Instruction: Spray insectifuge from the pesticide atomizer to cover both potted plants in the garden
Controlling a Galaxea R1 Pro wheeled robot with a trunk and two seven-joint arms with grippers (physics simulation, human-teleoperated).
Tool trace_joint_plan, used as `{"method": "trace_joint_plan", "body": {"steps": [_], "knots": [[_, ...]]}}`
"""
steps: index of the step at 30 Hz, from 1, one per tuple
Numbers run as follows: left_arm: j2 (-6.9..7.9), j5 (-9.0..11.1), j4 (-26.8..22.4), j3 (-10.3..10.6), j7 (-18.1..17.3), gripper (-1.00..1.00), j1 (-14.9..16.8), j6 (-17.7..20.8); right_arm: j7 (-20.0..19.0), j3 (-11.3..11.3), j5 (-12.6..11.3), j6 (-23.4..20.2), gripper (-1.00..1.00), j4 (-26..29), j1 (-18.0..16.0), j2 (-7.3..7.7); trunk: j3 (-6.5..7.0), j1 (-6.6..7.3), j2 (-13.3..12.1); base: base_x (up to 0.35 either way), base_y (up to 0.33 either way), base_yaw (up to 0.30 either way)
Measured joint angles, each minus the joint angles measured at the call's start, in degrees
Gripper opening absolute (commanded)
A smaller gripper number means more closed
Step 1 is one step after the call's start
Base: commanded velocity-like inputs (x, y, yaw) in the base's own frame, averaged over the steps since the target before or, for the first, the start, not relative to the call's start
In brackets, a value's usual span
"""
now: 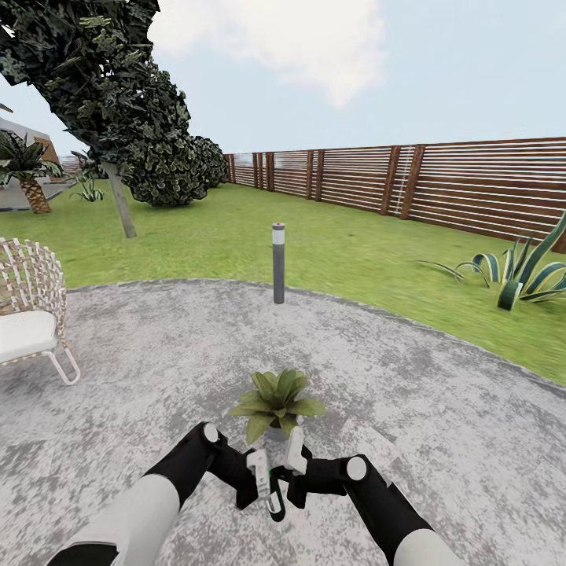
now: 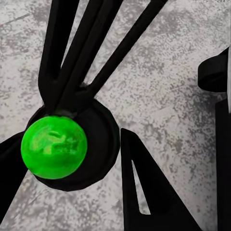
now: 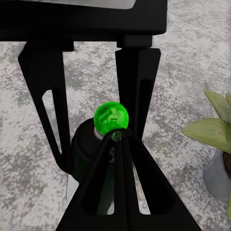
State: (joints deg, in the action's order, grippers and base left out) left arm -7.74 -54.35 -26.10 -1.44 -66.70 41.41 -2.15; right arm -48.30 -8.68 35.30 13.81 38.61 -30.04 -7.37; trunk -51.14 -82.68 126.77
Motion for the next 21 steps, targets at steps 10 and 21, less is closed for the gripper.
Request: {"method": "trace_joint_plan", "body": {"steps": [10, 21], "knots": [[5.97, -0.6, 0.3, 0.5, 0.0, -1.00, -0.6, -0.1, 0.0, 0.0, 0.0, 0.0, -1.00, 0.0, 0.0, 0.00, 0.00, 0.00, 0.0, 0.000, 0.000, 0.000], [15.10, -1.0, -0.2, 0.4, -0.1, -1.00, -0.8, -2.6, 0.0, 0.0, 0.0, 0.1, 1.00, -0.1, 0.0, 0.16, 0.00, 0.00, 0.0, 0.000, 0.000, 0.000]]}}
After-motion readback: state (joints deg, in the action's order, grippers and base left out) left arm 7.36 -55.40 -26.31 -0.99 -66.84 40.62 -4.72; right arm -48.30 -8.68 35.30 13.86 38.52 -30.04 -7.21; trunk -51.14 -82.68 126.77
